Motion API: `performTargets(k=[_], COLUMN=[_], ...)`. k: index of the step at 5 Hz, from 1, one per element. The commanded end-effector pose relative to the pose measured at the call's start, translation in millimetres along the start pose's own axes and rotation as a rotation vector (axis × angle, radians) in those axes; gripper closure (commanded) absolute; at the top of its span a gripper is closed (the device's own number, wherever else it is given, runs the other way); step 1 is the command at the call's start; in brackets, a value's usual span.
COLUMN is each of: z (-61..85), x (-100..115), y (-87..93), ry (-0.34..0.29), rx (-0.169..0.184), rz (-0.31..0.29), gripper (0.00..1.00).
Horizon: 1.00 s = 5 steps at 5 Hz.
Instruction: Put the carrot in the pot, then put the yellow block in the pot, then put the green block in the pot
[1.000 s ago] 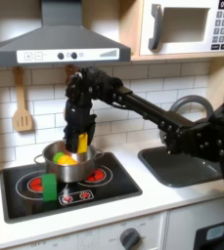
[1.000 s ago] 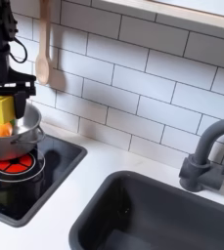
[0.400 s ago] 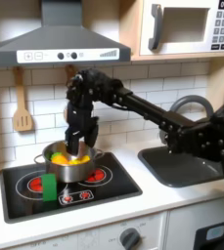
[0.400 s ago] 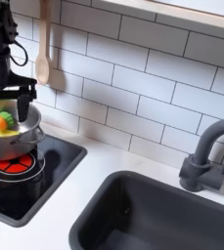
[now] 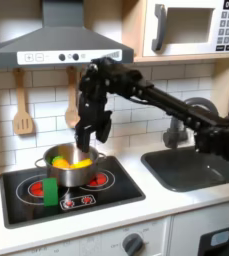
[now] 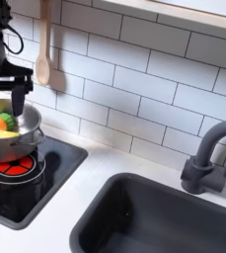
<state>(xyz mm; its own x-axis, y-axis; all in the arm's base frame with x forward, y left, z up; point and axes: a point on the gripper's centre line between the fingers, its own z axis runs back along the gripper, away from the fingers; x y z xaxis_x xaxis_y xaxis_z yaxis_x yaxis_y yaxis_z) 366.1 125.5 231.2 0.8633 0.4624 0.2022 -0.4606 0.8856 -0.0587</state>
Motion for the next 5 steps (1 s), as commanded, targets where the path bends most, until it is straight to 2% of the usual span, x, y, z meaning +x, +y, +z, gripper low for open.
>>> performTargets(k=[1,2,3,4,5], z=[-2.7,4.9,1.0,-7.0,-13.1], x=[-17.9,-19.7,-17.3,-16.5,-15.4], y=[37.2,54.1,60.1,69.9,73.7], ry=[0.141,0.163,0.195,0.231,0.24], rx=[0.015,-0.005,-0.018,-0.015,-0.012], rz=[-0.086,-0.111,-0.166,-0.214,-0.254], gripper=[0.0,0.0,0.0,0.0,0.0])
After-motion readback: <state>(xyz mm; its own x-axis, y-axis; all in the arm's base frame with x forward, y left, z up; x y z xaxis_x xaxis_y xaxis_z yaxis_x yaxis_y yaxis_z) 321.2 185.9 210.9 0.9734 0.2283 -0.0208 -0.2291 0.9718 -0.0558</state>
